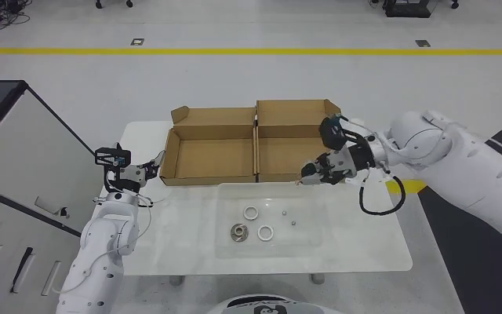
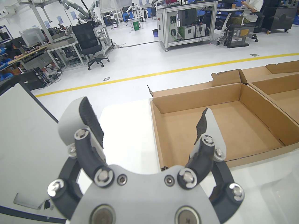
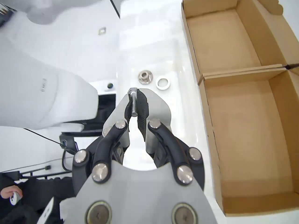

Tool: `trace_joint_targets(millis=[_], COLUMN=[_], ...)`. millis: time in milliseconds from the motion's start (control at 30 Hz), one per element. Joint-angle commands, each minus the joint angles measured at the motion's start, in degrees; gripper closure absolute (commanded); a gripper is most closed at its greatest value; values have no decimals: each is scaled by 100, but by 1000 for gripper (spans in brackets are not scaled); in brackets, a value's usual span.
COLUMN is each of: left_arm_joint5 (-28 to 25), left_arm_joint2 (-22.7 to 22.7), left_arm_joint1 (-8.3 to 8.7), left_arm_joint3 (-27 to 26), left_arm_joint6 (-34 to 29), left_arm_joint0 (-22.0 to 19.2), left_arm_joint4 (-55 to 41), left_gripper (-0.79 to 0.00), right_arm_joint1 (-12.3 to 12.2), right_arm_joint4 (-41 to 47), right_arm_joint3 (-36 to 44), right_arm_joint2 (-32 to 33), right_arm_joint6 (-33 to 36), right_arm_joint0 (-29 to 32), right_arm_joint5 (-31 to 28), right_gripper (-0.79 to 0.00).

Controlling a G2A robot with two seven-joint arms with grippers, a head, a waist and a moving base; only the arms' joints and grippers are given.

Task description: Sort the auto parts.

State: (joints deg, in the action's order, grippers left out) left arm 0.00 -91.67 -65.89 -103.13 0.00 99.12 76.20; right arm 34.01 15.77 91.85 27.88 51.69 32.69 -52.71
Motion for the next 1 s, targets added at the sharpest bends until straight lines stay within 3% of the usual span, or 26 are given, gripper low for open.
trace_joint_targets(millis=[0,300,533,833,967], left_arm_joint5=[0,0,0,0,0], left_arm_joint2=[0,0,0,0,0], left_arm_joint1=[0,0,0,0,0], left_arm_joint3=[0,0,0,0,0], left_arm_joint6=[0,0,0,0,0], left_arm_joint0=[0,0,0,0,0], left_arm_joint4=[0,0,0,0,0], left_gripper=[-785,-785,-785,-785,-785], right_arm_joint1=[19,354,736,1127,1181], right_arm_joint4=[409,1774,2833,3829,3945], right_arm_joint3=[-13,76,194,523,611], right_arm_joint2=[-33,-499,-689,-350,-239], right_arm_joint6=[-100,-540,-540,-538,-538], right_arm_joint0=[-28,-587,-1121,-1276,-1223], right_arm_joint5=[-89,-529,-529,-529,-529], right_gripper=[0,0,0,0,0])
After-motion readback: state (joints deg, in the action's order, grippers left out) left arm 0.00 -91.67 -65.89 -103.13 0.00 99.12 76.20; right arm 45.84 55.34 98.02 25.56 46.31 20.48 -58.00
